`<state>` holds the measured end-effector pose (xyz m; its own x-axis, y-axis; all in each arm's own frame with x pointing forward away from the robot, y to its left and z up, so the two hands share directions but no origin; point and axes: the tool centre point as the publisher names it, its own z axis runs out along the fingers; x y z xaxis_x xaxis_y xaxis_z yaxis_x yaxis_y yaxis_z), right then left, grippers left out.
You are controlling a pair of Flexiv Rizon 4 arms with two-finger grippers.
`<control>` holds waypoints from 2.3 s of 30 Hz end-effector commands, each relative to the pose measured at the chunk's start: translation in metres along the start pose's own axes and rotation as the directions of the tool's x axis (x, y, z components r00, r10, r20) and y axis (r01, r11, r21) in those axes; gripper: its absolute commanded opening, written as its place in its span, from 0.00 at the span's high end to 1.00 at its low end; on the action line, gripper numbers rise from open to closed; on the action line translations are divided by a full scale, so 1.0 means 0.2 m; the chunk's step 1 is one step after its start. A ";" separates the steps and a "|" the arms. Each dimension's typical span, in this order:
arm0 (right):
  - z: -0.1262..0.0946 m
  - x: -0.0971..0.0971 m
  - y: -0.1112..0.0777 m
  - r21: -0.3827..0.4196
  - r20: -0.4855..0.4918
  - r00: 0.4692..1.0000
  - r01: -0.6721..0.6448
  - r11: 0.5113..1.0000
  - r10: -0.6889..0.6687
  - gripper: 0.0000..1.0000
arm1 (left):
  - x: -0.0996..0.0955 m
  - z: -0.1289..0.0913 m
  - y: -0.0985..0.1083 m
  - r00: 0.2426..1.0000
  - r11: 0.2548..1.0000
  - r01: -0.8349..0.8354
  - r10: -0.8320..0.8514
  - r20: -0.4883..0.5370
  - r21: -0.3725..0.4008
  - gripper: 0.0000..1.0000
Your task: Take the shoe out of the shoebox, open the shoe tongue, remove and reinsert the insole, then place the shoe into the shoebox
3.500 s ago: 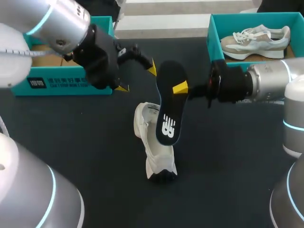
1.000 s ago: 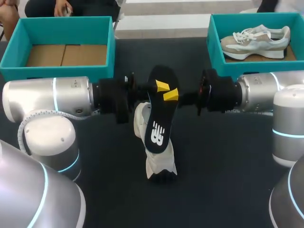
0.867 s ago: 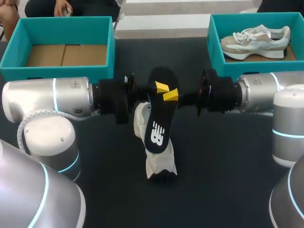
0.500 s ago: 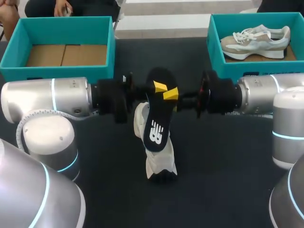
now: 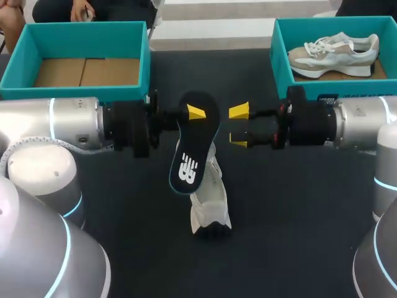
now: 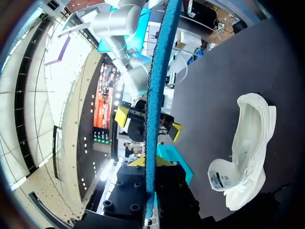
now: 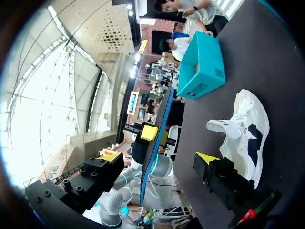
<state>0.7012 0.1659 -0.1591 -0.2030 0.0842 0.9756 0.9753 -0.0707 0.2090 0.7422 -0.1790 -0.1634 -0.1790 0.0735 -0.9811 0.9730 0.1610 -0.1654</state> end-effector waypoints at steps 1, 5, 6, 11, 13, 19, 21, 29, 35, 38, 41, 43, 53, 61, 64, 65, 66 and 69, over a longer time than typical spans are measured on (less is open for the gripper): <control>-0.08 0.16 -0.02 -0.074 0.045 0.909 0.416 0.907 -0.413 0.00 | 0.00 -0.09 -0.05 0.998 0.997 0.065 -0.065 -0.004 0.034 1.00; -0.09 0.22 -0.01 -0.079 0.133 0.838 0.541 0.838 -0.529 0.00 | 0.00 -0.10 -0.07 0.993 0.991 0.114 -0.114 -0.001 0.066 1.00; -0.10 0.21 -0.01 -0.084 0.142 0.861 0.502 0.861 -0.488 0.00 | 0.01 -0.10 -0.07 0.991 0.988 0.137 -0.137 0.000 0.070 1.00; -0.10 0.21 -0.01 -0.084 0.142 0.861 0.502 0.861 -0.488 0.00 | 0.00 -0.13 -0.06 0.984 0.981 0.174 -0.176 0.012 0.080 1.00; -0.10 0.21 -0.01 -0.084 0.142 0.861 0.502 0.861 -0.488 0.00 | 0.00 -0.13 -0.06 0.984 0.981 0.174 -0.176 0.012 0.080 1.00; -0.10 0.21 -0.01 -0.084 0.142 0.861 0.502 0.861 -0.488 0.00 | 0.00 -0.13 -0.06 0.984 0.981 0.174 -0.176 0.012 0.080 1.00; -0.10 0.21 -0.01 -0.084 0.142 0.861 0.502 0.861 -0.488 0.00 | 0.00 -0.13 -0.06 0.984 0.981 0.174 -0.176 0.012 0.080 1.00; -0.05 0.26 0.02 0.189 0.169 0.381 0.893 0.409 -0.909 0.00 | 0.00 -0.13 -0.06 0.984 0.981 0.174 -0.176 0.012 0.080 1.00; 0.00 0.20 -0.02 0.292 -0.037 0.269 0.924 0.246 -0.963 0.00 | 0.00 -0.13 -0.06 0.984 0.981 0.174 -0.176 0.012 0.080 1.00; 0.00 0.20 -0.02 0.292 -0.037 0.269 0.924 0.246 -0.963 0.00 | 0.00 -0.13 -0.06 0.984 0.981 0.174 -0.176 0.012 0.080 1.00; 0.00 0.20 -0.02 0.292 -0.037 0.269 0.924 0.246 -0.963 0.00 | 0.00 -0.13 -0.06 0.984 0.981 0.174 -0.176 0.012 0.080 1.00; 0.00 0.20 -0.02 0.292 -0.037 0.269 0.924 0.246 -0.963 0.00 | 0.00 -0.13 -0.06 0.984 0.981 0.174 -0.176 0.012 0.080 1.00; -0.02 0.18 -0.02 0.335 -0.048 0.206 0.925 0.179 -0.977 0.00 | 0.01 -0.13 -0.09 0.961 0.954 0.275 -0.275 -0.013 0.118 1.00; -0.06 0.16 -0.04 0.379 -0.061 0.084 0.924 0.055 -0.995 0.00 | 0.02 -0.21 -0.24 0.831 0.806 0.543 -0.557 -0.010 0.237 1.00; -0.07 0.14 -0.07 0.378 -0.052 0.085 0.924 0.060 -0.995 0.00 | 0.03 -0.23 -0.28 0.785 0.756 0.598 -0.620 -0.002 0.266 1.00; -0.07 0.13 -0.08 0.381 -0.051 0.098 0.922 0.071 -0.994 0.00 | 0.04 -0.24 -0.29 0.771 0.741 0.611 -0.637 0.003 0.277 1.00; -0.07 0.12 -0.09 0.385 -0.054 0.086 0.921 0.058 -0.995 0.00 | 0.04 -0.24 -0.31 0.758 0.728 0.623 -0.652 0.008 0.285 1.00; -0.05 0.09 -0.13 0.383 -0.047 0.095 0.921 0.070 -0.994 0.00 | 0.07 -0.25 -0.36 0.727 0.693 0.653 -0.686 0.001 0.307 1.00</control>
<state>0.6798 0.1574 -0.1385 -0.9949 0.0140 -0.0999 -0.0822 0.4621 0.8830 0.6739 -0.1452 -0.1534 -0.7644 -0.0364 -0.6437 0.6428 -0.1198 -0.7566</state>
